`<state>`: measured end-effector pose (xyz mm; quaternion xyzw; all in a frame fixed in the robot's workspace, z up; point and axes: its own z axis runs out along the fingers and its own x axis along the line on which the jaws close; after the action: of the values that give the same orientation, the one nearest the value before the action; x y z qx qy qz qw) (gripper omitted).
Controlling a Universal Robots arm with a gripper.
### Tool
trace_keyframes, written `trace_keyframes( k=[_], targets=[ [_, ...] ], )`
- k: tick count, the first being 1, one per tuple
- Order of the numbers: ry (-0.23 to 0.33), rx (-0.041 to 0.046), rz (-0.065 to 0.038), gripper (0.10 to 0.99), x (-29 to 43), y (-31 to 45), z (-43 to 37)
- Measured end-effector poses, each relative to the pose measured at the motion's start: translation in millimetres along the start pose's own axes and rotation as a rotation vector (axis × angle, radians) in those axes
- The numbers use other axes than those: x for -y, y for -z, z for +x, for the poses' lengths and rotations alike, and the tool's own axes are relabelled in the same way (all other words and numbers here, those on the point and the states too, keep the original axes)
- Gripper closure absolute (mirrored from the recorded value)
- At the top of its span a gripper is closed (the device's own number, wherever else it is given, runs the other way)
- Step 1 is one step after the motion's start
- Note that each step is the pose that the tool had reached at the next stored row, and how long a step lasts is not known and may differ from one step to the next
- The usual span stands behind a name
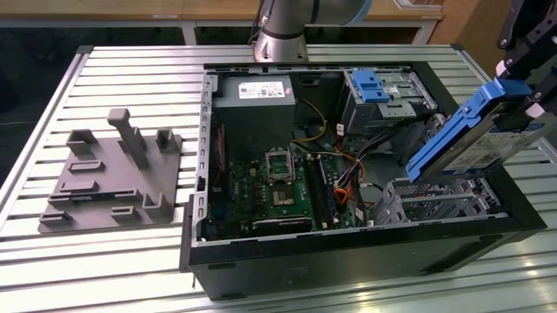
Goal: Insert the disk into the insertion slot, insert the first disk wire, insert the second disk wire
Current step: 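Insert the disk into the insertion slot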
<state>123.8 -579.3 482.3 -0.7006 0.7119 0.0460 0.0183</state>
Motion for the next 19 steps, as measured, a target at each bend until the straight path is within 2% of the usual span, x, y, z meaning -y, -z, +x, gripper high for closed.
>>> trace_keyframes(
  k=[19],
  targets=[
    [0.000,0.0000,0.000,0.725,1.9,-8.9,0.8]
  ],
)
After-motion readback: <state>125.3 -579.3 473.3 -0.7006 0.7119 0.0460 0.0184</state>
